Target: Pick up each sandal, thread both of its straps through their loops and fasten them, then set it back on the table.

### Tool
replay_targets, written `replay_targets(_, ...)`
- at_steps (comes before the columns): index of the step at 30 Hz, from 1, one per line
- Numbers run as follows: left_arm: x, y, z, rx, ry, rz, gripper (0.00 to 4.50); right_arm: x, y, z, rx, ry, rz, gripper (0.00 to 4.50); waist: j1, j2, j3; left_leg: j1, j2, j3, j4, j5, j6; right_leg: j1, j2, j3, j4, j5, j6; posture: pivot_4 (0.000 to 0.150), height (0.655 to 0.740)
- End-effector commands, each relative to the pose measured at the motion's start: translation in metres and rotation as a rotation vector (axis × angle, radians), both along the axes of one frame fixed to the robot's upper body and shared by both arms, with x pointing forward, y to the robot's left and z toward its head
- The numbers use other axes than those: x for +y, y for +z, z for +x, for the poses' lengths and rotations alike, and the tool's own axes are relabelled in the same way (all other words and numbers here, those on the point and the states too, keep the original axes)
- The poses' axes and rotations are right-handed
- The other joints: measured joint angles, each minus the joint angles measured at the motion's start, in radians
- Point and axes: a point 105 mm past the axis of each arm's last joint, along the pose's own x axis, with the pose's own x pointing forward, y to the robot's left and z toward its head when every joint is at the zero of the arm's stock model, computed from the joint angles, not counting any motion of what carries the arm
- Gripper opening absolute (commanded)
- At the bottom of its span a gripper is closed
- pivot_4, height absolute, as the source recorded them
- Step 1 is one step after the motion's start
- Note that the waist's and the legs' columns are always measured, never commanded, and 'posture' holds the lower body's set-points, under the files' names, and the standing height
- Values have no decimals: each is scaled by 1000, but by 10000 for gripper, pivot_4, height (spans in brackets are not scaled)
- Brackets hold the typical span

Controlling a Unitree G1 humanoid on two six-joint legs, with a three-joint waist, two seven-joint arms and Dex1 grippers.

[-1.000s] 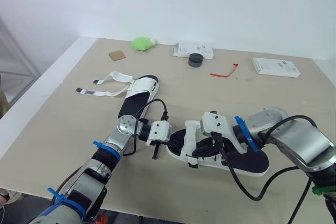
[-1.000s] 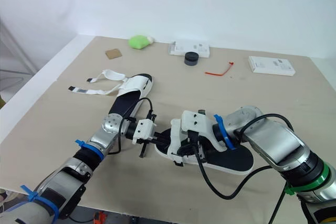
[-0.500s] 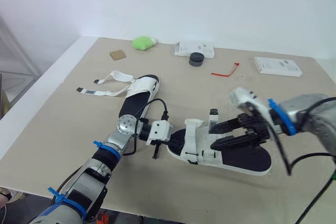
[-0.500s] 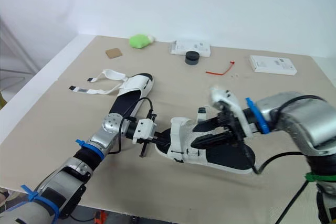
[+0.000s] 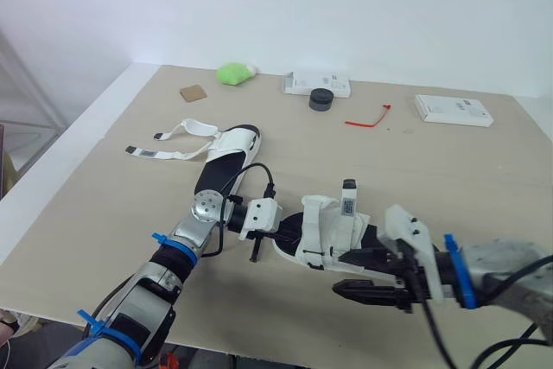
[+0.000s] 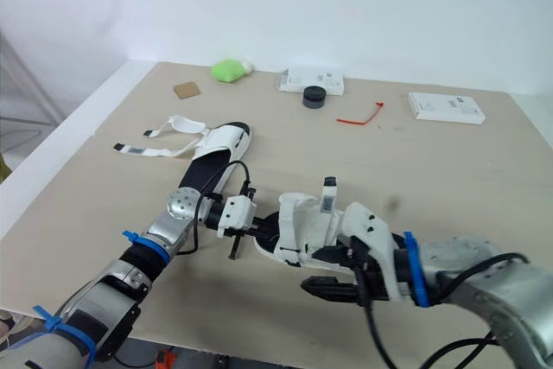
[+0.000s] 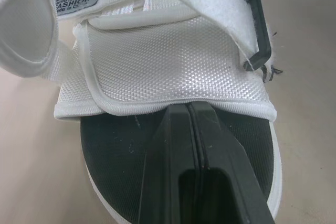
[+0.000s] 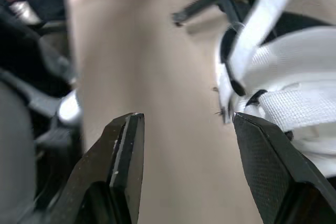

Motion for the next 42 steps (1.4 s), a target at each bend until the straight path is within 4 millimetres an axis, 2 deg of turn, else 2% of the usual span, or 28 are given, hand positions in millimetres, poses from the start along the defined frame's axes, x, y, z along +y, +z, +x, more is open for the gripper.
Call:
replay_targets(1,31,-73,-22,210,13,298,0,-1,-6,11,-76,-158,-38,29093,0,1,0,0,0,0,0,0,0,0,0,0,0,0,0,1500,7400)
replay_targets(8,29,-72,-21,209,0,303,0,-3,-15,8,-55,-265,-45,29093,-1,-2,-2,0,1,-2,0,0,1,0,0,0,0,1,-1,1500,7400)
replay_targets(14,28,-72,-22,210,-13,309,0,-9,-19,5,-22,-286,-61,29093,0,-3,-3,1,2,-3,0,0,1,0,-2,0,0,2,-1,1500,7400)
replay_targets(18,27,-71,-21,209,-19,311,0,-11,-22,10,-23,-288,-105,29093,0,-3,-3,0,1,-3,0,0,1,0,-3,0,0,2,-1,1500,7400)
replay_targets(25,28,-71,-22,209,-22,311,0,-3,-29,18,11,-274,-121,29093,-2,-6,-6,2,5,-3,0,0,-1,0,-6,-2,0,4,-4,1500,7400)
replay_targets(28,29,-71,-21,208,-20,313,0,-4,-31,17,45,-262,-120,21092,-2,-6,-5,3,8,-2,0,-2,-2,0,-9,-6,0,4,-5,1500,7400)
replay_targets(30,28,-71,-21,208,-18,312,0,-5,-33,17,60,-254,-124,13809,-2,-4,-4,3,8,-1,-1,-2,-2,-1,-13,-10,0,5,-6,1500,7400)
replay_targets(31,28,-71,-21,208,-17,311,0,-5,-34,17,67,-253,-122,8752,-1,-3,-4,2,8,0,-1,-1,-2,-1,-14,-11,0,5,-6,1500,7400)
replay_targets(32,28,-71,-21,207,-17,310,0,-4,-35,17,71,-254,-120,6503,-1,-2,-5,2,8,1,-1,-1,-2,-2,-15,-12,0,5,-6,1500,7400)
replay_targets(33,27,-71,-21,207,-17,309,0,-4,-35,18,74,-255,-120,1515,-1,-2,-5,2,7,1,-1,-1,-2,-2,-16,-14,0,5,-6,1500,7400)
replay_targets(38,26,-71,-21,209,-17,304,0,-4,-36,22,81,-275,-108,643,0,-2,-5,2,6,1,-1,0,1,-2,-13,-20,0,5,-4,1500,7400)
replay_targets(42,26,-71,-21,209,-15,304,0,-6,-33,18,120,-267,-77,643,0,-2,-5,2,6,1,-1,0,0,-2,-13,-20,0,6,-3,1500,7400)
